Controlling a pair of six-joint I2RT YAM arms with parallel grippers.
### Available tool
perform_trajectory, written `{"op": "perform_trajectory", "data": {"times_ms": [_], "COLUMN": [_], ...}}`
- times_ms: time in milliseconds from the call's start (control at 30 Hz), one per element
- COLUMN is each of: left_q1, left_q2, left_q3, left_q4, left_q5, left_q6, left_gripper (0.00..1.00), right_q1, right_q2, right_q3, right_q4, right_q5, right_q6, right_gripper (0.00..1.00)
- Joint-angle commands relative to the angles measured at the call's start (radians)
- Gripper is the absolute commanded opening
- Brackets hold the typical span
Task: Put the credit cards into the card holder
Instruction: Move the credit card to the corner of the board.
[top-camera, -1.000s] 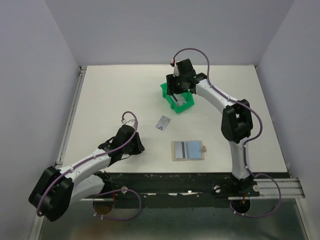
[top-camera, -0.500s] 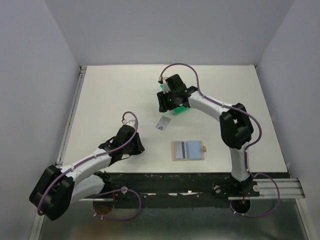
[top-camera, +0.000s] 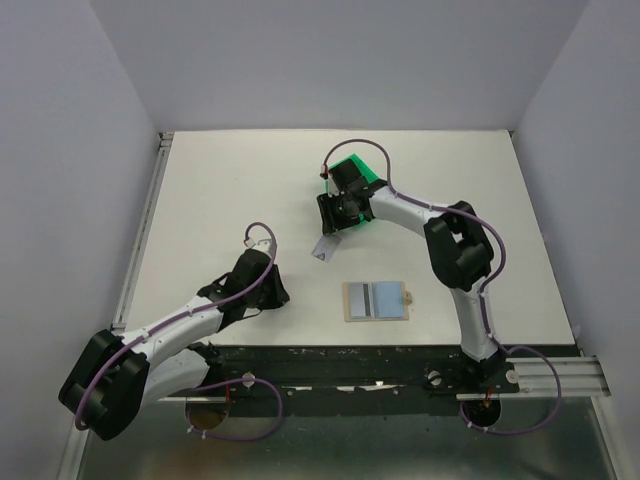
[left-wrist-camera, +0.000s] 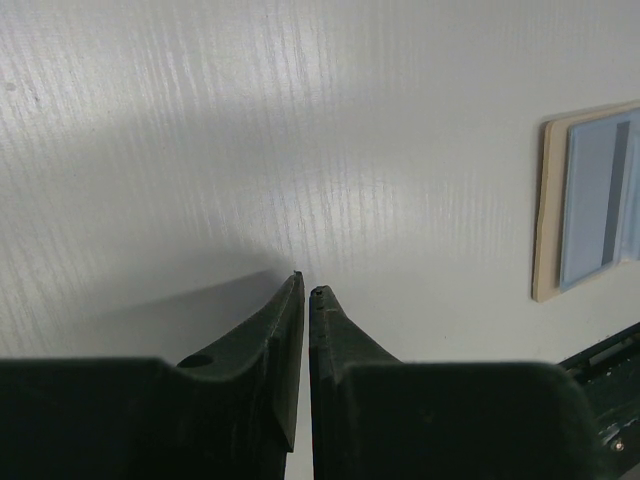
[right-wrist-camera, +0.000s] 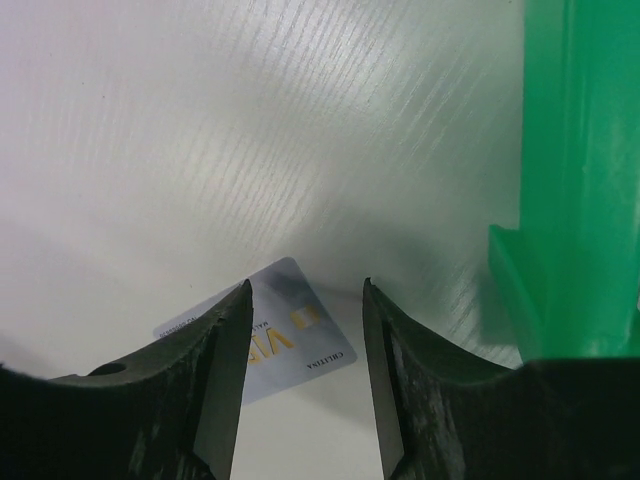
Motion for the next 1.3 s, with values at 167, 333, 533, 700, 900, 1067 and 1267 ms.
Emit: {"op": "perform_trajectory", "data": {"times_ms": [167, 333, 533, 700, 900, 1067, 1267], "left_q1": [0.004, 0.006, 0.006, 0.004, 0.004, 0.004, 0.006], "left_q2": [-0.004, -0.001, 0.002, -0.002, -0.007, -0.004, -0.016], "left_q3": [0.024, 0.029, 0.031, 0.024, 0.015, 0.017, 0.023], "left_q4": [0.0, 0.005, 0.005, 0.005, 0.009, 0.011, -0.001], "left_q5": [0.019, 0.021, 0.024, 0.022, 0.021, 0.022, 0.001], "left_q6": [0.016, 0.016, 0.016, 0.016, 0.008, 0.008, 0.005], "left_gripper": [0.22, 0.22, 0.22, 0.22, 0.22, 0.22, 0.22], "right_q1": [-0.002, -0.002, 0.0, -0.001, 0.003, 0.02, 0.072], "right_q2": [0.025, 0.013, 0.027, 0.024, 0.013, 0.008, 0.024], "right_q3": [0.043, 0.035, 0.031, 0.002, -0.021, -0.018, 0.005], "right_q4": [-0.048, -0.048, -0.051, -0.049, -0.059, -0.086, -0.131], "right_q5": [0.036, 0.002, -0.061, -0.106, -0.135, -0.144, -0.141], "right_q6": [0.041, 0.035, 0.045, 0.048, 0.045, 0.03, -0.01], "right_gripper": [0.59, 0.56, 0.5, 0.49, 0.5, 0.5, 0.5]}}
